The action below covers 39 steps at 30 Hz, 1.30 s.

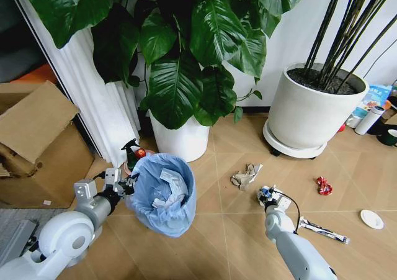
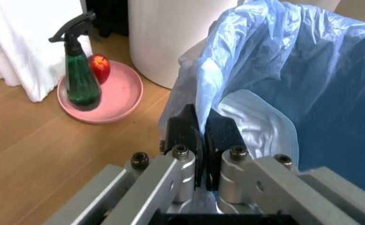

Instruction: Pick up the trash bin and place the garbage on the floor into it.

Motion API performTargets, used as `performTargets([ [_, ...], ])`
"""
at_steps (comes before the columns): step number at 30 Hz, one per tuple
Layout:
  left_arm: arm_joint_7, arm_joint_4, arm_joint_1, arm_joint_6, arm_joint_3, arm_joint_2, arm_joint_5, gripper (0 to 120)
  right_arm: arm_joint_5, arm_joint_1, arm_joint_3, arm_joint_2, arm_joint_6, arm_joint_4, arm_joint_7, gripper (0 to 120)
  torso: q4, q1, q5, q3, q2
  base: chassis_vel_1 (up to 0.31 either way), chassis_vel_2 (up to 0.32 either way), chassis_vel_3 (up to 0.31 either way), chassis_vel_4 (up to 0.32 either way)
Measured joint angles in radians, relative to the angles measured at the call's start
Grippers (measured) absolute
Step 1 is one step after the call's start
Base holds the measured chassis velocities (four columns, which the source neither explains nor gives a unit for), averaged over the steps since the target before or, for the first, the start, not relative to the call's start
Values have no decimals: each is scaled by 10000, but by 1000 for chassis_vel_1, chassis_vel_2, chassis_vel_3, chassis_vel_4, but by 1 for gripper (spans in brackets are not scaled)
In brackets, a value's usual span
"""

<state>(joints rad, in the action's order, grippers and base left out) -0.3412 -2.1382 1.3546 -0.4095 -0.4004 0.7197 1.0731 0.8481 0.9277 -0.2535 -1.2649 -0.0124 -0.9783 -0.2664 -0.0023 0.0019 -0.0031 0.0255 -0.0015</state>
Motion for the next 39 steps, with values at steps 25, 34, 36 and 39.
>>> performTargets([
  [25,21,52,-30,13,68,-144,67,0,720,1220,-39,1192,131,-2317,-69,0,0,-1,-1,0,1,0,0,0,0],
  [34,109,327,37,38,184,-310,51,0,556,2780,234,3054,-687,-6546,1599,0,-2,-2,-4,-1,2,0,0,0,0],
  [36,112,326,32,41,184,-314,57,0,500,2795,346,3191,-875,-6836,1863,0,-1,-2,-7,-1,2,0,0,0,0],
  [39,138,441,-113,102,354,-447,112,0,291,2279,1111,3778,-2062,-7524,4107,0,1,-2,-4,-1,2,0,0,0,0],
])
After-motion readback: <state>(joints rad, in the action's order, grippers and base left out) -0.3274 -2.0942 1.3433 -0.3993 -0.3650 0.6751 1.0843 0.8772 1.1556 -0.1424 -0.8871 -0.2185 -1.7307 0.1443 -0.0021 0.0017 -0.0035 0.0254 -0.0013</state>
